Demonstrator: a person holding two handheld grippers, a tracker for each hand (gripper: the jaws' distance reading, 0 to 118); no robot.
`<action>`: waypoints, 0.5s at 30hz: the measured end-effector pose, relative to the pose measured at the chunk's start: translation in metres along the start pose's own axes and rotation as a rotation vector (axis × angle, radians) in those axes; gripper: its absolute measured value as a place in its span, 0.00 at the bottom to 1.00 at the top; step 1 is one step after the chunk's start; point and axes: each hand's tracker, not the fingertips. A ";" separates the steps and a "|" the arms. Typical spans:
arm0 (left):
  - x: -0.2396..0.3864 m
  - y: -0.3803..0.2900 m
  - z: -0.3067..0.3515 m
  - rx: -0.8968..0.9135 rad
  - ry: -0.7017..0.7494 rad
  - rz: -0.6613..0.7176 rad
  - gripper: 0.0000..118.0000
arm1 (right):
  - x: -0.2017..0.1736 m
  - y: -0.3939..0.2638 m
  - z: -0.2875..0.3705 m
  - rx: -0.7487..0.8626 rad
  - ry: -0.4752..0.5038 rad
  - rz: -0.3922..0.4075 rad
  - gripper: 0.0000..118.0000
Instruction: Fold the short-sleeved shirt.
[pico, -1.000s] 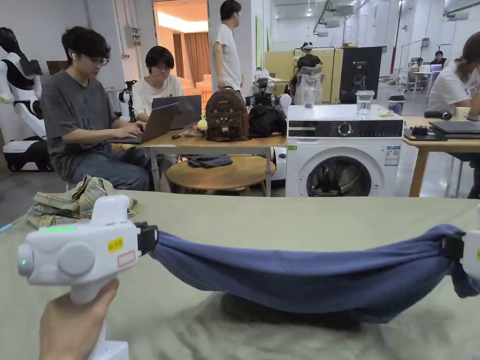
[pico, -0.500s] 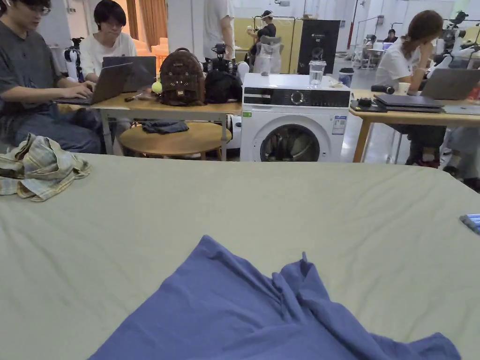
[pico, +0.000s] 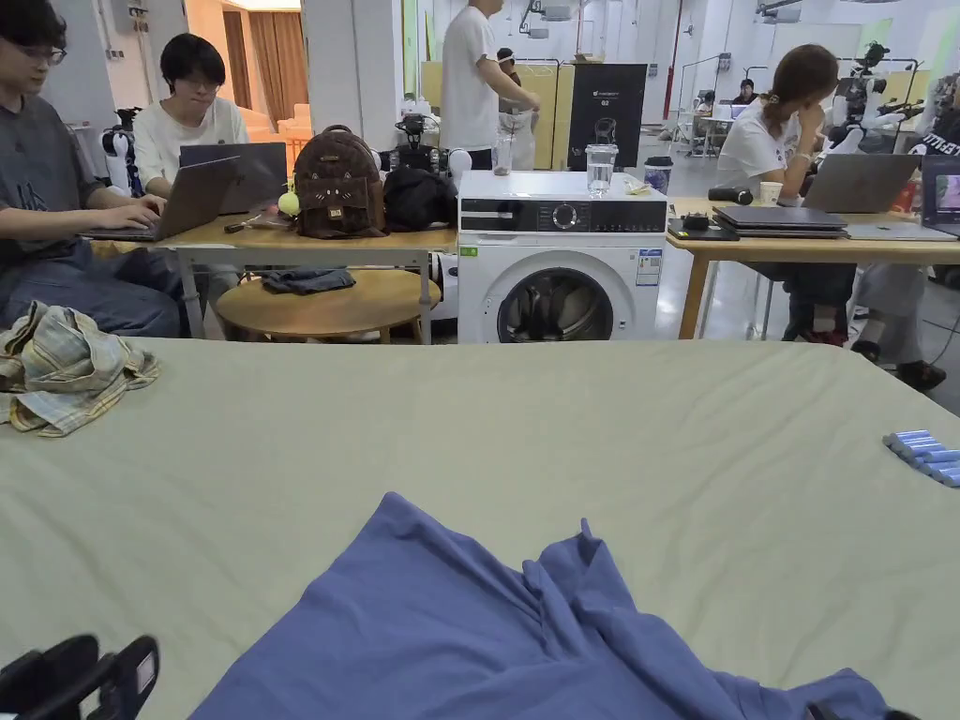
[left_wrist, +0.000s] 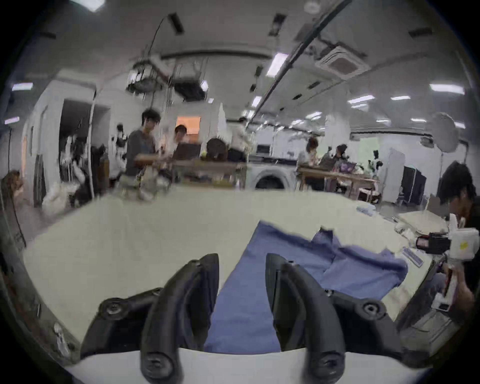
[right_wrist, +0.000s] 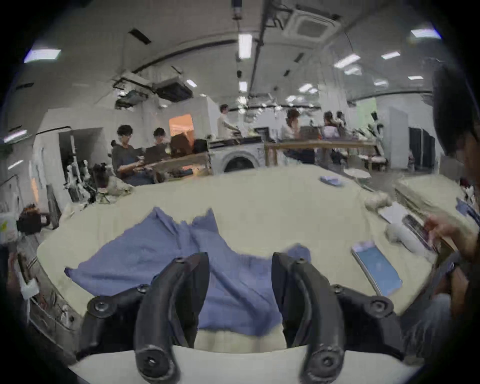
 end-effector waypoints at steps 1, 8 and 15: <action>0.009 0.009 0.000 0.020 -0.031 -0.003 0.26 | -0.006 0.007 -0.008 -0.002 0.030 0.011 0.32; 0.040 0.013 -0.006 0.039 -0.074 -0.032 0.00 | -0.043 0.023 -0.038 0.022 0.072 0.100 0.00; 0.006 0.010 0.006 -0.018 -0.060 0.030 0.00 | -0.053 0.025 -0.043 0.016 0.131 0.093 0.00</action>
